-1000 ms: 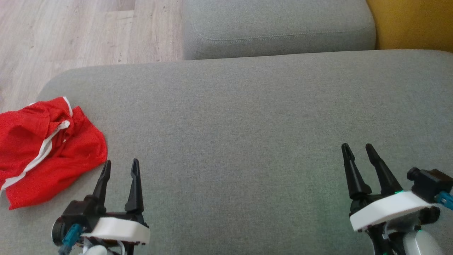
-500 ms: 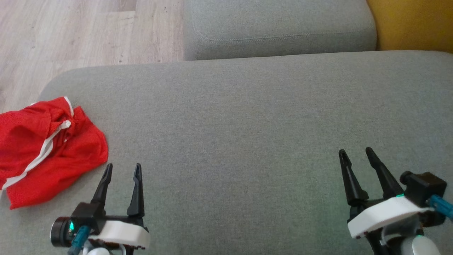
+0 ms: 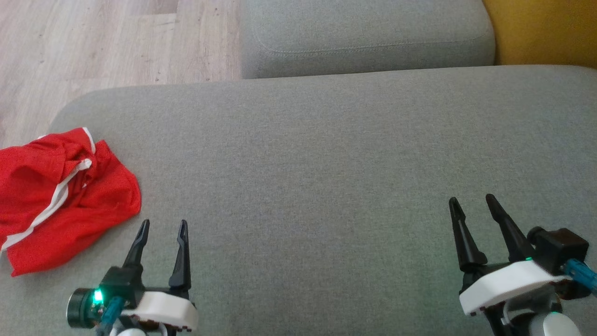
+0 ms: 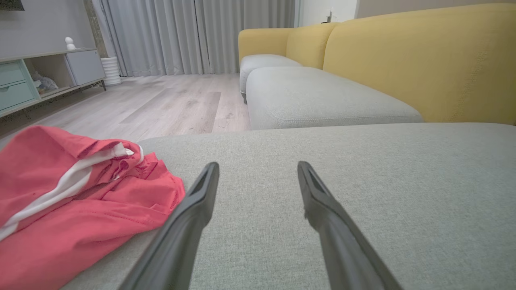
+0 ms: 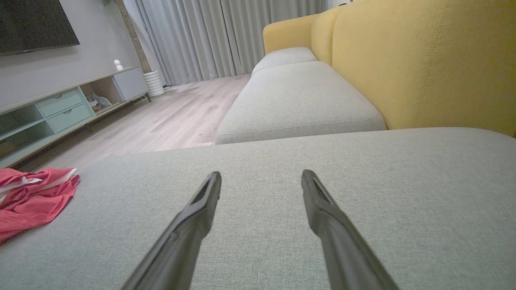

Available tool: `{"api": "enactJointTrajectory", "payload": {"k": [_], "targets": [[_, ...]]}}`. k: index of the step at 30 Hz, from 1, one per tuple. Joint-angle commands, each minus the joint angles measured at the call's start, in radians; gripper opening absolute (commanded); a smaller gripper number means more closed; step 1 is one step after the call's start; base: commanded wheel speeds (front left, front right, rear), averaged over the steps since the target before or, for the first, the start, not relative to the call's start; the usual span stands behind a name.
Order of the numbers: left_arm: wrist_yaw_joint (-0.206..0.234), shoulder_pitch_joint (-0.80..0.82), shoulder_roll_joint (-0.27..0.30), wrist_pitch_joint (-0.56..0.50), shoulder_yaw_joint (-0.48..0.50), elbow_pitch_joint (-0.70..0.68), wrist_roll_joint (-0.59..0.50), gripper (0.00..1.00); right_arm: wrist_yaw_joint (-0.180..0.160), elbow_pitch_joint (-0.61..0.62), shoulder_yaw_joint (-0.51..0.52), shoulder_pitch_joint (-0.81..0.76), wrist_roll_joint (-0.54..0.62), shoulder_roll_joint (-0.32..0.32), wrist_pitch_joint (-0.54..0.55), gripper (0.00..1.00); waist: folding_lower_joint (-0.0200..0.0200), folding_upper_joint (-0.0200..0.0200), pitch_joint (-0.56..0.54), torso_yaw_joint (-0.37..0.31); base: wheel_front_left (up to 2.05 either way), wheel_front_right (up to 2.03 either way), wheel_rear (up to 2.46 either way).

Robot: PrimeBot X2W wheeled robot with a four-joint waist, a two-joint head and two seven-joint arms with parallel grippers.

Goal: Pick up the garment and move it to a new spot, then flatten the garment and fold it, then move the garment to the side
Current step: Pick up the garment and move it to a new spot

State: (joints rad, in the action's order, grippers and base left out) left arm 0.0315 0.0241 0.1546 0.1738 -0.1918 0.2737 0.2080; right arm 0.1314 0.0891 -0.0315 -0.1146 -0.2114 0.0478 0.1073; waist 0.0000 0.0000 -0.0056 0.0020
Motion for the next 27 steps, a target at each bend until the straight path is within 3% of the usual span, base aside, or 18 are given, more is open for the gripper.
{"api": "enactJointTrajectory", "payload": {"k": [1,20,27], "targets": [[0.005,0.036,0.018,-0.003,0.034,-0.026,0.005,1.00,-0.001,0.040,-0.020,0.029,-0.008,0.004,-0.001,1.00,0.0000,0.0000,0.000,0.000,0.00,0.00,0.00],[0.031,0.041,0.029,-0.009,0.025,-0.010,0.009,1.00,-0.001,0.039,-0.012,0.032,-0.004,0.003,0.007,1.00,0.0000,0.0000,0.004,0.014,0.00,0.00,0.00],[0.052,0.053,0.036,-0.010,0.017,-0.012,-0.007,1.00,-0.001,0.052,-0.012,0.034,0.009,0.003,0.012,1.00,0.0000,0.0000,0.013,0.074,0.00,0.00,0.00]]}}
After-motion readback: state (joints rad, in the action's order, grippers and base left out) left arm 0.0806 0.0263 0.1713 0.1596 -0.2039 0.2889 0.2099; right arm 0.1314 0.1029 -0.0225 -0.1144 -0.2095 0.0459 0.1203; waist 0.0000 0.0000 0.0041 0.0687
